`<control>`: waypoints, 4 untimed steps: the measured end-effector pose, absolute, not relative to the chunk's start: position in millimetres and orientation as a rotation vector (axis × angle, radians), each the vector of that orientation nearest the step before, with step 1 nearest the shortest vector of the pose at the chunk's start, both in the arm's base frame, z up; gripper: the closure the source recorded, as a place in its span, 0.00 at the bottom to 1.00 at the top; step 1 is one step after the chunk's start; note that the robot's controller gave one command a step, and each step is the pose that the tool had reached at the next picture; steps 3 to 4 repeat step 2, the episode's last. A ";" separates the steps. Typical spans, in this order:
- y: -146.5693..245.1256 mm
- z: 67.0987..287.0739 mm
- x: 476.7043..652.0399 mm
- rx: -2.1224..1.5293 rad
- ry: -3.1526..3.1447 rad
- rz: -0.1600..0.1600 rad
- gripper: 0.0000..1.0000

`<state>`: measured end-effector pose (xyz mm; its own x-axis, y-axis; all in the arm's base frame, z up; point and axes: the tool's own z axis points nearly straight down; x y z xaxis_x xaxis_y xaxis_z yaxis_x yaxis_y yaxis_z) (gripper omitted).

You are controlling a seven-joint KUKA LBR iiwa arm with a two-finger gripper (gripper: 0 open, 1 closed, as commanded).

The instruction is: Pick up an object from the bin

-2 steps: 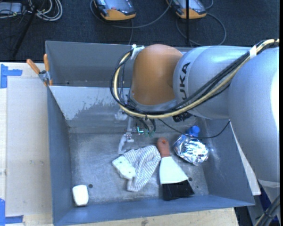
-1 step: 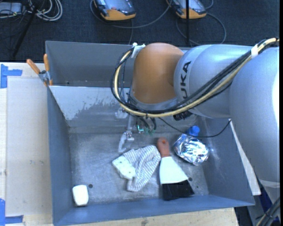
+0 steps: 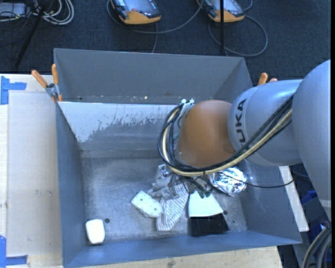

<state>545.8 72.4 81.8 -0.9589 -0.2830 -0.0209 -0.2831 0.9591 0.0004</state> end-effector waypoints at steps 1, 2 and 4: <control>72.4 81.8 545.8 -0.446 3.089 0.005 1.00; 41.9 238.0 514.5 -0.900 3.012 0.003 1.00; 41.9 238.0 514.5 -0.900 3.012 0.003 1.00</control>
Offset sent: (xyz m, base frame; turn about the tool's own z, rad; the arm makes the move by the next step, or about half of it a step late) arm -0.0391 -0.0417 0.2167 -0.3925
